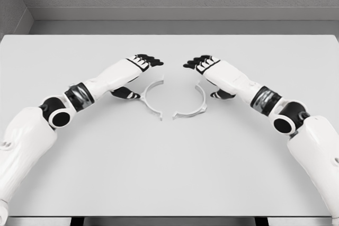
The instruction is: Assemble PVC drainage pipe clamps
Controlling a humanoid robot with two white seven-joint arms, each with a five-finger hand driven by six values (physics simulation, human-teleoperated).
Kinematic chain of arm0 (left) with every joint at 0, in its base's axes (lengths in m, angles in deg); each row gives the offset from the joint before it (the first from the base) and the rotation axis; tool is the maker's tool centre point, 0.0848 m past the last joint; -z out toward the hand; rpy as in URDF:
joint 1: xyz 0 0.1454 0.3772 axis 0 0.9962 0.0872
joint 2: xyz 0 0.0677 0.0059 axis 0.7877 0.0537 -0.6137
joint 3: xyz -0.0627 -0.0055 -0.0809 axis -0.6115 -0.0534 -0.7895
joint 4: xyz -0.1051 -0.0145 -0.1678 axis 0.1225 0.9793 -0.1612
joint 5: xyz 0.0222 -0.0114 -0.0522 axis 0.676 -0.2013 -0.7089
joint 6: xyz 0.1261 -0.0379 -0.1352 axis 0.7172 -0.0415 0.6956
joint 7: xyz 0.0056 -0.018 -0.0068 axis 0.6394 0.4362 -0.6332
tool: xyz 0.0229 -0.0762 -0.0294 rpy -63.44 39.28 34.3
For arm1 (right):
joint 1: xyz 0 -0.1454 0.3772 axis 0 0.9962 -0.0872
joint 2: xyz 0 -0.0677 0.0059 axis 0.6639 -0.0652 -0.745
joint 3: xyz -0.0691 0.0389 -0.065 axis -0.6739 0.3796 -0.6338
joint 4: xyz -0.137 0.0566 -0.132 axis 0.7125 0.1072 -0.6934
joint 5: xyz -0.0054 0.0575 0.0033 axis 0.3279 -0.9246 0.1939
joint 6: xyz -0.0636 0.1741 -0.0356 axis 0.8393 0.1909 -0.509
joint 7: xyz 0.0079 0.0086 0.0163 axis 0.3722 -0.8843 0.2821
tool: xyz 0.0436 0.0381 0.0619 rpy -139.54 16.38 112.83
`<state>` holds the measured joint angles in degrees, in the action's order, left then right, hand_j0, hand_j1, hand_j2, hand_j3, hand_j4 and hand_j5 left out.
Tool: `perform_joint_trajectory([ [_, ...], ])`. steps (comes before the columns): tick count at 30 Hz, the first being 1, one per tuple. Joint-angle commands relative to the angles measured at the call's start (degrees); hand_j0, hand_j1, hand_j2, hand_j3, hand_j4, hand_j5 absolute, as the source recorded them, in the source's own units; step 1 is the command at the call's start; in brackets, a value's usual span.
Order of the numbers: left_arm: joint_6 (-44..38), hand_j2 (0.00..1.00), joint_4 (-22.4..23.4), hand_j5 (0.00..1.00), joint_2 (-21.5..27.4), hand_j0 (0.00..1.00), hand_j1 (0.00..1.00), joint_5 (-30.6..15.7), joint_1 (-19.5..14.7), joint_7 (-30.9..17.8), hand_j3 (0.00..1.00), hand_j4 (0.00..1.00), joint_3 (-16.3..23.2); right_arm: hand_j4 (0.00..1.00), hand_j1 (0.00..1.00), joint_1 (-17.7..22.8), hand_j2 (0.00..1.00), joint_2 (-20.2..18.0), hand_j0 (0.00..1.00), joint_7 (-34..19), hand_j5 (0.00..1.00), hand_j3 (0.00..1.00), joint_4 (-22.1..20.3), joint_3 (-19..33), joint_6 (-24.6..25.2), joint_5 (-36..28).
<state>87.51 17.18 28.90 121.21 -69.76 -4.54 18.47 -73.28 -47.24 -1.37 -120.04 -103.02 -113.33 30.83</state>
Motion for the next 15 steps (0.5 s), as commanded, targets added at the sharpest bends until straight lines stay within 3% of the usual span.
perform_joint_trajectory([
  [1,0.0,1.0,-0.1,1.0,-0.4,1.0,1.0,-0.4,0.0,0.0,1.0,1.0,0.0,1.0,1.0,0.0,1.0,1.0,1.0,0.0,1.0,1.0,1.8,0.0,0.0,-0.3],
  [15,0.0,1.0,-0.5,1.0,-1.6,1.0,1.0,-0.4,0.4,0.0,1.0,1.0,0.0,1.0,1.0,-0.3,1.0,2.6,1.0,0.0,1.0,1.0,2.1,-1.1,0.0,-0.4],
])
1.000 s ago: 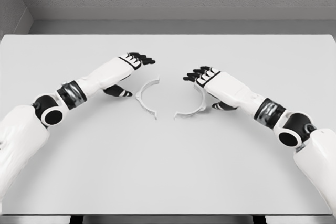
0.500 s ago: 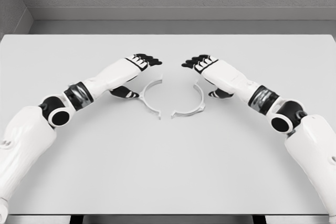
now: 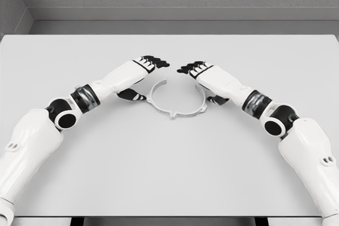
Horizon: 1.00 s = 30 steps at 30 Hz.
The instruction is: Assemble PVC drainage pipe clamps
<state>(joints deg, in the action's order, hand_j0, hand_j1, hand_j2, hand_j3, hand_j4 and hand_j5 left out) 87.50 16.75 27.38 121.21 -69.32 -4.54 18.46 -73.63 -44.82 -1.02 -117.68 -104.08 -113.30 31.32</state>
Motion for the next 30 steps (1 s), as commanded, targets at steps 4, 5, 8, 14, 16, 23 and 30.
perform_joint_trajectory([
  [4,0.0,1.0,0.0,1.0,-0.1,1.0,1.0,-0.4,0.0,0.0,1.0,1.0,0.0,1.0,1.0,0.0,1.0,0.2,1.0,-0.3,1.0,1.0,-0.6,0.2,0.0,-1.0],
  [5,0.0,1.0,0.0,1.0,-0.1,1.0,1.0,-0.4,0.0,0.0,1.0,1.0,0.0,1.0,1.0,0.0,1.0,0.2,1.0,-0.3,1.0,1.0,-0.6,0.2,0.0,-1.1],
  [8,0.0,1.0,0.1,1.0,0.0,1.0,1.0,-0.4,-0.1,0.0,1.0,1.0,0.0,1.0,1.0,0.1,1.0,0.2,1.0,-0.3,1.0,1.0,-1.9,0.3,0.0,-1.1],
  [14,0.0,1.0,0.5,1.0,0.4,1.0,1.0,-0.7,-0.5,0.0,1.0,1.0,-0.4,1.0,1.0,0.1,1.0,-1.5,1.0,-0.3,1.0,1.0,-2.1,11.3,1.0,-1.7],
  [16,0.0,1.0,0.5,1.0,0.5,1.0,1.0,-0.7,-0.5,0.0,1.0,1.0,-0.4,1.0,1.0,0.4,1.0,-2.7,1.0,-0.3,1.0,1.0,-4.3,15.7,0.7,-2.6],
  [23,0.0,1.0,0.6,1.0,0.1,1.0,1.0,-0.6,-0.6,0.0,1.0,1.0,0.0,1.0,1.0,19.0,1.0,-11.4,1.0,-0.3,1.0,1.0,-21.6,27.4,-5.4,-14.1],
  [30,0.0,1.0,1.0,1.0,-0.2,1.0,1.0,-0.4,-0.6,0.0,1.0,1.0,0.0,1.0,1.0,23.7,1.0,-11.0,1.0,-0.3,1.0,1.0,-22.3,31.9,-5.6,-14.1],
])
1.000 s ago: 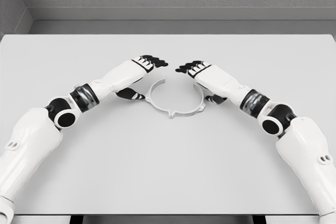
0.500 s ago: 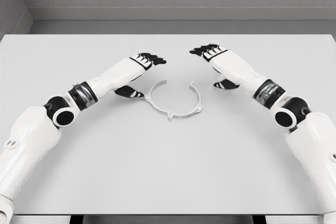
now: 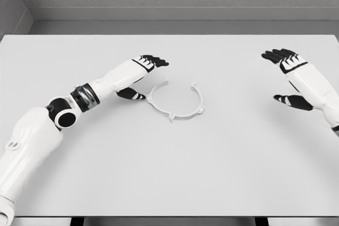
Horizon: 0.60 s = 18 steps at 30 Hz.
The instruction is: Assemble PVC drainage pipe clamps
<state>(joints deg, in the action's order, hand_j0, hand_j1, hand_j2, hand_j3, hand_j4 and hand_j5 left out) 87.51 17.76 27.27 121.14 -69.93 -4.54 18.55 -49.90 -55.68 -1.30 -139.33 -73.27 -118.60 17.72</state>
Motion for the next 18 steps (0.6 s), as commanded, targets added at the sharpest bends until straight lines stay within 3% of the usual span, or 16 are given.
perform_joint_trajectory([
  [1,0.0,1.0,0.0,1.0,0.0,1.0,1.0,-0.3,0.1,0.0,1.0,1.0,0.0,1.0,1.0,0.0,1.0,-0.1,1.0,0.0,1.0,1.0,-0.3,1.0,-0.3,-0.5],
  [18,0.0,1.0,0.0,1.0,-2.6,1.0,1.0,-0.4,0.4,0.0,1.0,1.0,-0.1,1.0,1.0,-0.2,1.0,-0.1,1.0,0.0,1.0,1.0,0.2,0.9,-0.3,-0.5],
])
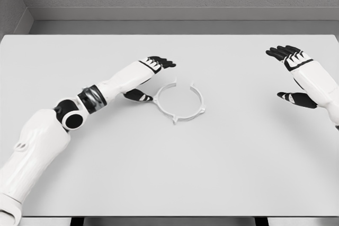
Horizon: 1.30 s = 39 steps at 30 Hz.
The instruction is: Assemble PVC drainage pipe clamps
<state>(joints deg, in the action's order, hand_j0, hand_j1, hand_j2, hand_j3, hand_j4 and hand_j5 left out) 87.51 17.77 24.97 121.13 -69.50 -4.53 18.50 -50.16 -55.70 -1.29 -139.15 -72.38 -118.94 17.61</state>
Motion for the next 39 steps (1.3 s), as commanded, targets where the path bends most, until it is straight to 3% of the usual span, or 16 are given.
perform_joint_trajectory([
  [1,0.0,1.0,-0.1,1.0,-0.3,1.0,1.0,-0.4,0.1,0.0,1.0,1.0,-0.1,1.0,1.0,0.0,1.0,0.0,1.0,0.0,1.0,1.0,0.1,0.0,0.1,-0.4],
  [32,0.0,1.0,-0.4,1.0,-3.6,1.0,1.0,-0.4,0.3,0.0,1.0,1.0,-0.3,1.0,1.0,-0.3,1.0,0.0,1.0,-0.1,1.0,1.0,0.2,-0.2,0.1,-0.4],
  [36,0.0,1.0,-0.2,1.0,-3.0,1.0,1.0,-0.8,0.2,0.0,1.0,1.0,-1.3,1.0,1.0,-0.3,1.0,0.0,1.0,-0.1,1.0,1.0,0.1,-0.2,0.1,-0.4],
  [39,0.0,1.0,0.2,1.0,-2.0,1.0,1.0,-1.1,-0.2,0.1,1.0,1.0,-5.4,1.0,1.0,-0.3,1.0,0.0,1.0,-0.1,1.0,1.0,0.1,-0.3,0.1,-0.4],
])
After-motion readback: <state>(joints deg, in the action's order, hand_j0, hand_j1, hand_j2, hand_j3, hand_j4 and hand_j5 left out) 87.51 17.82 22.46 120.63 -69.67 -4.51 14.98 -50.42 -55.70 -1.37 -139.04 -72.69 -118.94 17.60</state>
